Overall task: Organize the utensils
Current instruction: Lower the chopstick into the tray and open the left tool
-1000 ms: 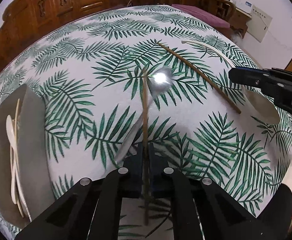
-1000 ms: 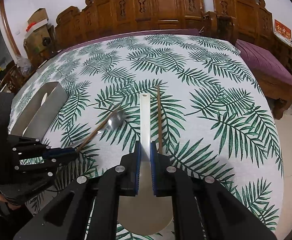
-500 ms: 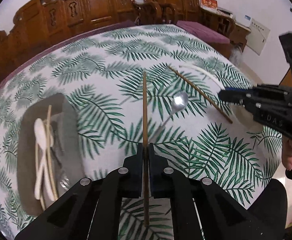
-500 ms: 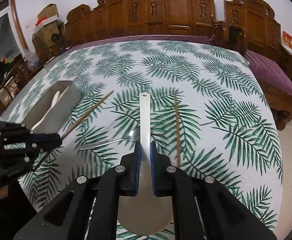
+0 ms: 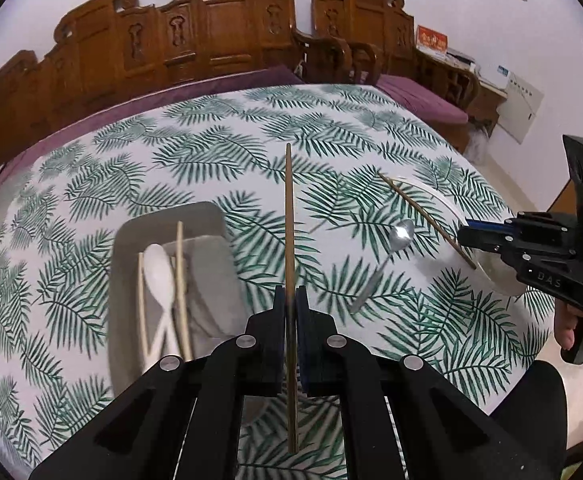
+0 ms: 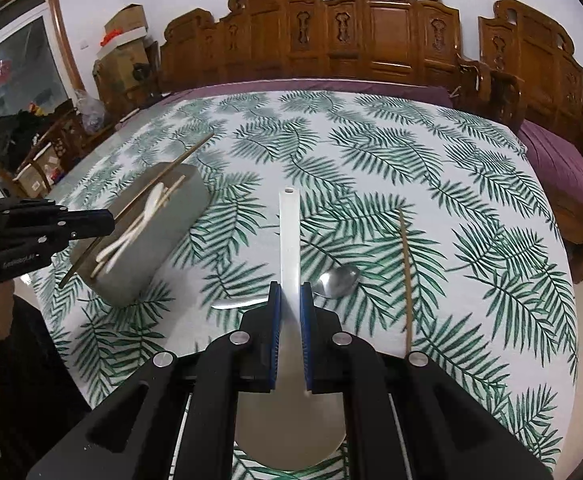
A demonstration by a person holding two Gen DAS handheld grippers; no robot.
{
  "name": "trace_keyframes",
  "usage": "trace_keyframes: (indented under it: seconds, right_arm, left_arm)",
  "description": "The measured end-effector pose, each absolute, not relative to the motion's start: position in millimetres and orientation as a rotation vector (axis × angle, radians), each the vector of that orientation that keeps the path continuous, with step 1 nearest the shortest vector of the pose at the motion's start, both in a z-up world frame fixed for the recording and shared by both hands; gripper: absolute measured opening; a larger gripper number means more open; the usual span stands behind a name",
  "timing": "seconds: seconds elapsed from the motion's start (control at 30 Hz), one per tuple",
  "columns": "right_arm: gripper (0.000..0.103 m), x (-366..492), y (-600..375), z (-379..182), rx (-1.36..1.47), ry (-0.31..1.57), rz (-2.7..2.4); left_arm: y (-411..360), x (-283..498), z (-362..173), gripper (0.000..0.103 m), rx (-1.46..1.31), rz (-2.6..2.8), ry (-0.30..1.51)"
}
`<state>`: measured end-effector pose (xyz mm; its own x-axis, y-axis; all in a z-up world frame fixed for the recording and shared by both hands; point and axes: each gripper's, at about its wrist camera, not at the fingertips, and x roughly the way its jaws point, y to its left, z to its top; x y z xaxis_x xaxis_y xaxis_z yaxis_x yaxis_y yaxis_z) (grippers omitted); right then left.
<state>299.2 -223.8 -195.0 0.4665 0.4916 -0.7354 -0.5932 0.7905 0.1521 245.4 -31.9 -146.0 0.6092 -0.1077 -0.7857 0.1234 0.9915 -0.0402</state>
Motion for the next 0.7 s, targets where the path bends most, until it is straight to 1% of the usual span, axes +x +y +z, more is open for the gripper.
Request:
trace_keyframes:
  seconds: [0.27,0.47,0.7]
  right_arm:
    - [0.011,293,-205,-194,-0.161,0.859,0.667]
    - [0.011,293,-184,-199,-0.156,0.870,0.689]
    - [0.011,294,-155,-200,-0.149,0.874,0.717]
  left_arm:
    - [6,245,-151,0.004,-0.005,-0.131,0.876]
    - [32,252,-172,0.004,-0.071,-0.093,0.895]
    - [41,254,-192,0.004,-0.101,-0.095,0.932]
